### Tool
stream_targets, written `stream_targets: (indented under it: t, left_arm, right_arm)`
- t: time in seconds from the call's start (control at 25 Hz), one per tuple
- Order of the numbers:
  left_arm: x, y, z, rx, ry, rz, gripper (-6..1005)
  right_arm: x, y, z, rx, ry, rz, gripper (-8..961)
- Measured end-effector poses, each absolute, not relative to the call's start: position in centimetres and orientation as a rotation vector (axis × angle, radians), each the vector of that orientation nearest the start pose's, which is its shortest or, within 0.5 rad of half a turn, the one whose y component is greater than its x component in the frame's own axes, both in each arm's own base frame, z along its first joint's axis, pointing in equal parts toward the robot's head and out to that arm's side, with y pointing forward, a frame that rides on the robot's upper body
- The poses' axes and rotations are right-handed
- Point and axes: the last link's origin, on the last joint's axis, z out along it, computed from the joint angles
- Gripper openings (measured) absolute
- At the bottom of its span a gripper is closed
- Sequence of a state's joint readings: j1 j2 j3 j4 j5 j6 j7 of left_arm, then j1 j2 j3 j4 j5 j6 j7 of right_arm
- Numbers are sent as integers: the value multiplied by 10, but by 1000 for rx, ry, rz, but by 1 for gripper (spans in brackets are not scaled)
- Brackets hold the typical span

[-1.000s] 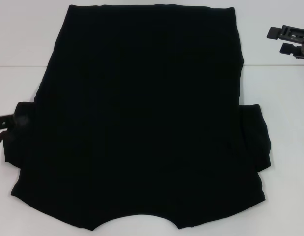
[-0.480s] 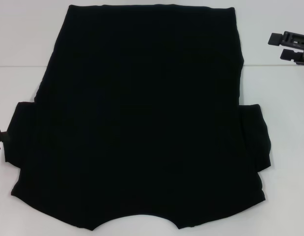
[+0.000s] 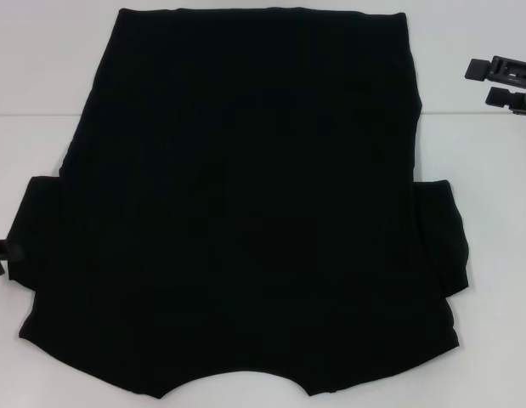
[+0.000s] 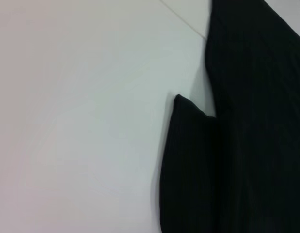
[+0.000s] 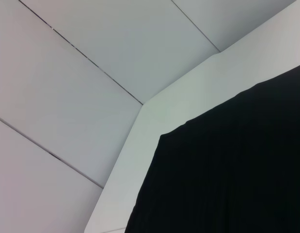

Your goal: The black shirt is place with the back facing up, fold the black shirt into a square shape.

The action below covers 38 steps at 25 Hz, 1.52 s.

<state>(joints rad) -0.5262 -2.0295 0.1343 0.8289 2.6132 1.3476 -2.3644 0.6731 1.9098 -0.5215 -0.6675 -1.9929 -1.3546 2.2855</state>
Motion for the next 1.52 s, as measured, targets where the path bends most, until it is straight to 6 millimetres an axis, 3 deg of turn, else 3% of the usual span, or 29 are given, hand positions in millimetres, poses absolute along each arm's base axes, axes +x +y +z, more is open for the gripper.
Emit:
stream_targets:
  t: [0.84, 1.52]
  left_arm:
    - [-386, 327, 78, -1634, -1898, -454, 455]
    - [-378, 330, 75, -1674, -1909, -436, 144]
  right_arm:
    - [263, 414, 106, -2068, 1551, 925, 888]
    - [268, 411, 108, -2044, 1578, 929, 883]
